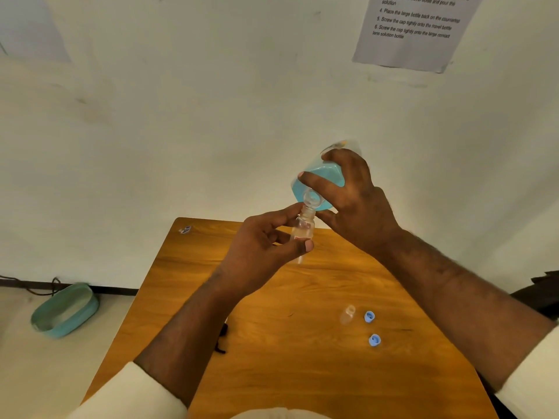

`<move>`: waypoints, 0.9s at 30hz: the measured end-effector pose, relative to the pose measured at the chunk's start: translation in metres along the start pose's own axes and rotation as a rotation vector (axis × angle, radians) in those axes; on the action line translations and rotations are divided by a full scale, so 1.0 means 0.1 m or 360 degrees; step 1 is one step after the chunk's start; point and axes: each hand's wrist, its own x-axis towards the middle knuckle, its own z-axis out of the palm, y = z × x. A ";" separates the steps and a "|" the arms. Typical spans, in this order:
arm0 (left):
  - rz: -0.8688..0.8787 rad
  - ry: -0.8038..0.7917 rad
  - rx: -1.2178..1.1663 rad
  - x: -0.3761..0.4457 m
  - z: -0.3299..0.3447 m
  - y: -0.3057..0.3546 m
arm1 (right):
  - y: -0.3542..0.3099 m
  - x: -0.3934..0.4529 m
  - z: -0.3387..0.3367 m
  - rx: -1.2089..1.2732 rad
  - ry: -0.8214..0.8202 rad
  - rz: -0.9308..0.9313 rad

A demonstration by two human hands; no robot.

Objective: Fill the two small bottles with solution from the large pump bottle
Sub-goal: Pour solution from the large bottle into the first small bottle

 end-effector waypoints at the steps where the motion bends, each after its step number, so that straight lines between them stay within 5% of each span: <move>1: 0.0000 0.0002 0.0002 0.00 0.00 0.00 | 0.00 0.01 0.00 -0.0005 -0.0001 -0.0005; 27: 0.0009 -0.0023 0.0170 0.14 -0.13 -0.01 | 0.05 0.27 -0.01 -0.0134 -0.0062 -0.0181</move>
